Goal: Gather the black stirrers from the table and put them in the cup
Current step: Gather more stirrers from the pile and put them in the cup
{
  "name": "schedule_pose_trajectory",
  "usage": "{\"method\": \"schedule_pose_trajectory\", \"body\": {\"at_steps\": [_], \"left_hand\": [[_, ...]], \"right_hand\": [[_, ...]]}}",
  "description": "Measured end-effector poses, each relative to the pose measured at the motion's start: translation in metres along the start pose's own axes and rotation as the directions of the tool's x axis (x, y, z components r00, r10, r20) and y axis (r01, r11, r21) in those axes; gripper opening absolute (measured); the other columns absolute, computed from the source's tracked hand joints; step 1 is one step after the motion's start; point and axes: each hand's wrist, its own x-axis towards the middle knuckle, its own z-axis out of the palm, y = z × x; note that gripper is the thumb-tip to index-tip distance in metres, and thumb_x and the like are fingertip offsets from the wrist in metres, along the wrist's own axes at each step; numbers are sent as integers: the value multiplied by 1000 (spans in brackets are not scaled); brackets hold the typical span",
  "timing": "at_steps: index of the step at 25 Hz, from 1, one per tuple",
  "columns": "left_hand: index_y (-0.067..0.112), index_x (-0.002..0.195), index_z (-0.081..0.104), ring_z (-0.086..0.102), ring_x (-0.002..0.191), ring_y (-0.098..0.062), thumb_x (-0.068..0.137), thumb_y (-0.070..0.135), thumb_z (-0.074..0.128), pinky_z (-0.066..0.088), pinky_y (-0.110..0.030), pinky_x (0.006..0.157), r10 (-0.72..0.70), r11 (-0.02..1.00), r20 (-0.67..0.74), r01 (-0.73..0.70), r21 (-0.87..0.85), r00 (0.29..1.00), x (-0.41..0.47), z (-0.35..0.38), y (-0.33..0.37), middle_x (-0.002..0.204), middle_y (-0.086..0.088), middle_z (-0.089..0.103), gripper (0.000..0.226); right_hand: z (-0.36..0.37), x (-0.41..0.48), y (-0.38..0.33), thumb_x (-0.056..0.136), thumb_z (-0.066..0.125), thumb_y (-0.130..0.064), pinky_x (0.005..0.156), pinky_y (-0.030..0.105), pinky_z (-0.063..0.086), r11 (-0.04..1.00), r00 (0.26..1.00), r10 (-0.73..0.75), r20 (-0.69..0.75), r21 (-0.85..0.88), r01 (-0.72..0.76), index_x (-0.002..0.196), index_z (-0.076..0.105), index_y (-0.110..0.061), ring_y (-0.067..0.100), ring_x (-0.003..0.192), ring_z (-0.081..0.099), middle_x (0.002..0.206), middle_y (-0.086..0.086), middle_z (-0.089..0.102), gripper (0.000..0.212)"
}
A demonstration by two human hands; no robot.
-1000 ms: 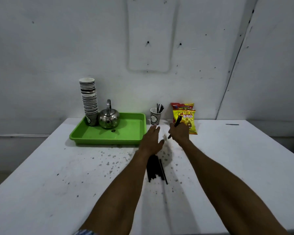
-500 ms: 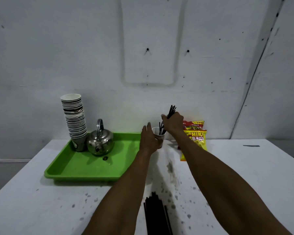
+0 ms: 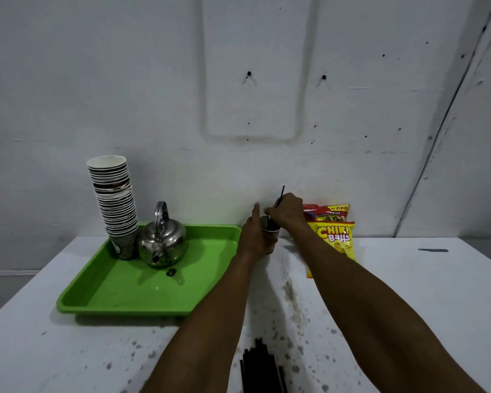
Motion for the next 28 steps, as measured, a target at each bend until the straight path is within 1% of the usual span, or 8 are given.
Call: {"method": "schedule_pose_trajectory", "body": {"at_steps": [2,6,8,10,12,15,20,28], "left_hand": [[13,153,8,53,124,-36,71,26,71,47,-48,103,-1,1000,-22,1,-17,1000,11,10,-13,137,-22,52,104],[30,146,27,53,127,-32,70,51,53,47,-49,105,66,996,-37,-63,62,997,21,14,-21,140,-13,52,83],[32,145,27,53,126,-33,75,41,58,48,-48,104,38,998,-22,-37,52,999,8,3,-5,140,-13,51,77],[19,152,14,52,123,-37,78,23,70,48,-44,102,12,999,-14,-11,47,1000,-2,-3,5,138,-21,48,92],[6,152,5,49,122,-39,79,20,73,46,-42,98,-6,998,1,6,66,1000,-7,-8,9,137,-26,44,101],[3,152,2,47,124,-40,81,19,71,44,-40,97,-27,992,22,24,120,999,-19,-15,11,140,-26,40,101],[2,151,8,44,126,-40,82,19,67,45,-47,99,21,979,37,-28,202,999,-47,-22,11,142,-24,40,93],[5,140,34,45,124,-38,75,20,65,46,-47,100,92,945,71,-110,309,993,-90,-20,-6,137,-18,45,73]], "right_hand": [[-2,1,0,71,80,-37,51,20,39,1000,1000,4,9,-10,-4,84,73,-3,27,83,72,85,14,74,37],[-6,-2,-1,72,77,-41,64,24,46,995,998,-61,-9,-80,60,83,75,-7,25,86,72,86,10,75,36],[-9,-8,-3,76,74,-42,71,28,50,993,996,-83,-22,-81,80,95,73,-10,24,95,69,98,7,73,37],[-11,-14,-4,80,70,-44,80,31,50,990,992,-112,-49,-93,107,104,70,-13,24,102,66,108,5,71,39],[-12,-19,-4,82,68,-45,83,30,48,987,985,-145,-93,-80,138,107,68,-14,24,105,65,110,5,70,40],[-14,-29,-5,85,66,-39,85,30,47,987,978,-159,-138,-50,153,107,69,-12,23,105,64,109,7,71,35],[-17,-55,-6,83,65,-35,85,35,50,987,966,-162,-202,-28,159,102,69,-14,29,102,64,102,9,72,28],[-15,-111,-5,80,63,-24,80,39,51,985,959,-171,-225,-62,161,92,70,-9,31,98,63,94,11,72,20]]}}
